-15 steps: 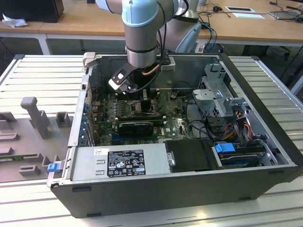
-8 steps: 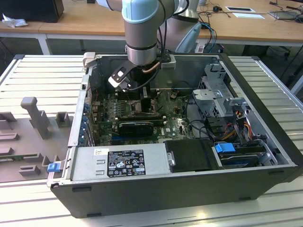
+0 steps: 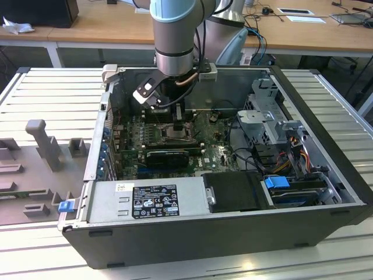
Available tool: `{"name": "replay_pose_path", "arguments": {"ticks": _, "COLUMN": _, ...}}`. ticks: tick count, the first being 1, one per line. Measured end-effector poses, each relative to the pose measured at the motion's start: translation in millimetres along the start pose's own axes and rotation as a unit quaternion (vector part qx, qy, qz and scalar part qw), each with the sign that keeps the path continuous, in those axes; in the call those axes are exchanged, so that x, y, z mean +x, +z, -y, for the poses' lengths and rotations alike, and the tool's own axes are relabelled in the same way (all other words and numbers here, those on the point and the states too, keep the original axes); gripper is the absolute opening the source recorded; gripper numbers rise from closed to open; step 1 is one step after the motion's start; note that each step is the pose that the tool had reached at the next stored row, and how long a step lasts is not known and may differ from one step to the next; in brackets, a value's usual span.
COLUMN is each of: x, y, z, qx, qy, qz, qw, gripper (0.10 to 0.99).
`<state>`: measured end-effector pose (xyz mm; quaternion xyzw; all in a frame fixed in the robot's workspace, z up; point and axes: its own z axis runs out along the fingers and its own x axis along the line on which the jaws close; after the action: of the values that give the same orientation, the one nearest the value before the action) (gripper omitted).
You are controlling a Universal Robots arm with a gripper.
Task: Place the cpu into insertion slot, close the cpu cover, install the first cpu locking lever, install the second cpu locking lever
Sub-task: 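Place the cpu into insertion slot, then close the cpu cover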
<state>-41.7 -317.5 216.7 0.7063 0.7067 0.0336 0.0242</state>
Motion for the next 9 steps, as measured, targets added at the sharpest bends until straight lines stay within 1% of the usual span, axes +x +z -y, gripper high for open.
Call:
{"name": "replay_pose_path", "arguments": {"ticks": 4, "x": -0.1, "y": -1.3, "z": -0.8, "qx": 0.0005, "qy": 0.000, "qz": 0.0000, "qw": 1.0000, "gripper": 0.106}}
{"name": "replay_pose_path", "arguments": {"ticks": 6, "x": -1.3, "y": -1.1, "z": -3.3, "qx": 0.0012, "qy": 0.000, "qz": -0.0018, "qw": 1.0000, "gripper": 0.106}}
{"name": "replay_pose_path", "arguments": {"ticks": 9, "x": -1.3, "y": -1.5, "z": -3.4, "qx": 0.0012, "qy": 0.000, "qz": -0.0019, "qw": 1.0000, "gripper": 0.106}}
